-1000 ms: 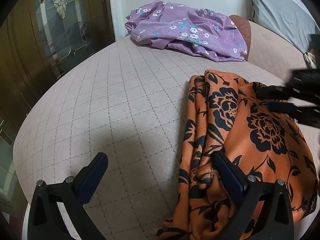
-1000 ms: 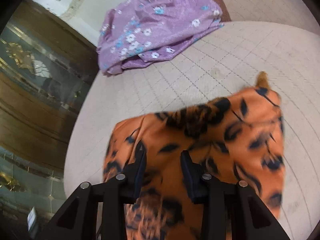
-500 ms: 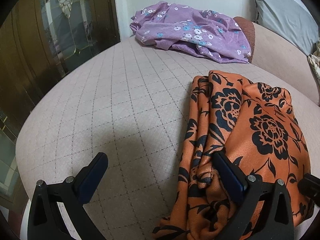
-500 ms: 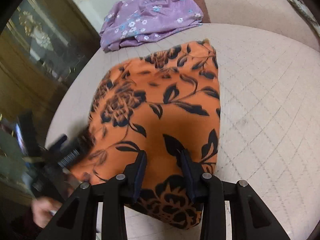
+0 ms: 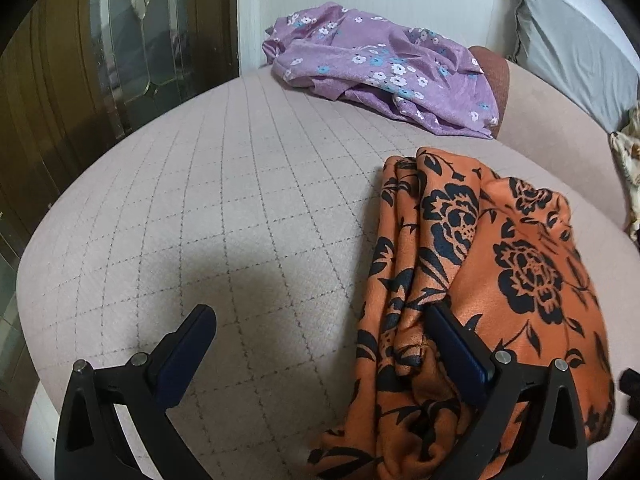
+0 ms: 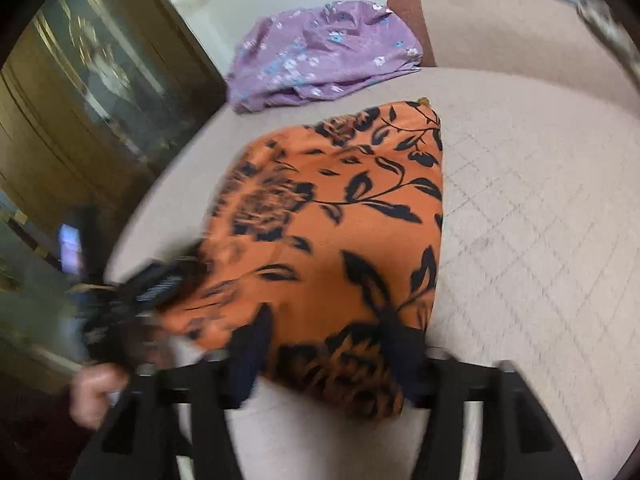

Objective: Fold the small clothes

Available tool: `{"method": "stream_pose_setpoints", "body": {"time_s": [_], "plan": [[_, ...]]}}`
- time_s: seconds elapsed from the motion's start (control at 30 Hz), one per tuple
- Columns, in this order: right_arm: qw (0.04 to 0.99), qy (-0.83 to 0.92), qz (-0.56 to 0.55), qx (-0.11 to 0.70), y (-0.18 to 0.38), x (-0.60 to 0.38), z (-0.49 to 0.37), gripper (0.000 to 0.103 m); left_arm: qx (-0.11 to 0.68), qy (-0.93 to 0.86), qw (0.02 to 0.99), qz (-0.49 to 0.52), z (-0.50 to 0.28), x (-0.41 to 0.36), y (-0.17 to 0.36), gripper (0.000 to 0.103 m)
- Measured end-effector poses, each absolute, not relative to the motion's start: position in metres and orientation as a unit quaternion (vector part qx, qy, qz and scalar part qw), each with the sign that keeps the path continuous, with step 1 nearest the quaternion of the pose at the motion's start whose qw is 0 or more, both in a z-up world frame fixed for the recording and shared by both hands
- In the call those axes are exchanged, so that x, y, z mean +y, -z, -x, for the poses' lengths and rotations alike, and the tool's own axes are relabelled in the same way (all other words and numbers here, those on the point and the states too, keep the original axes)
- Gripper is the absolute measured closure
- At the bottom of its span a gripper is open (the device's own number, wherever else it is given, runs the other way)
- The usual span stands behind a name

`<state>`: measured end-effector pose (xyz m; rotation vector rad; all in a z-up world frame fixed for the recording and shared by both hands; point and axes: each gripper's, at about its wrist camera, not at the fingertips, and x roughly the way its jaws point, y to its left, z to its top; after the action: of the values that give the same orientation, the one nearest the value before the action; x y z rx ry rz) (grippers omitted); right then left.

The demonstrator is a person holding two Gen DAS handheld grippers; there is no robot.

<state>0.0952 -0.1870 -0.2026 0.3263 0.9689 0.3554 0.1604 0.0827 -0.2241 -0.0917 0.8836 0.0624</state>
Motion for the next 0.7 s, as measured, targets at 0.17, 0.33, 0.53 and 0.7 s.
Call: {"method": "stream_pose_setpoints", "body": {"time_s": [0.17, 0.33, 0.53, 0.7], "plan": [[0.872, -0.158, -0.196, 0.42, 0.187, -0.231, -0.068, 0.029, 0.39, -0.024, 0.919, 0.059, -0.151, 0.091, 0.197, 0.0], [0.837, -0.118, -0.312, 0.433, 0.222, -0.281, -0.063, 0.028, 0.366, -0.024, 0.929, 0.043, -0.144, 0.085, 0.186, 0.0], [0.85, -0.138, -0.286, 0.42, 0.214, -0.267, -0.069, 0.028, 0.355, -0.033, 0.934, -0.015, -0.14, 0.071, 0.187, 0.0], [0.853, -0.146, -0.259, 0.429, 0.218, -0.248, -0.07, 0.028, 0.352, -0.023, 0.936, -0.016, -0.138, 0.07, 0.183, 0.0]]}}
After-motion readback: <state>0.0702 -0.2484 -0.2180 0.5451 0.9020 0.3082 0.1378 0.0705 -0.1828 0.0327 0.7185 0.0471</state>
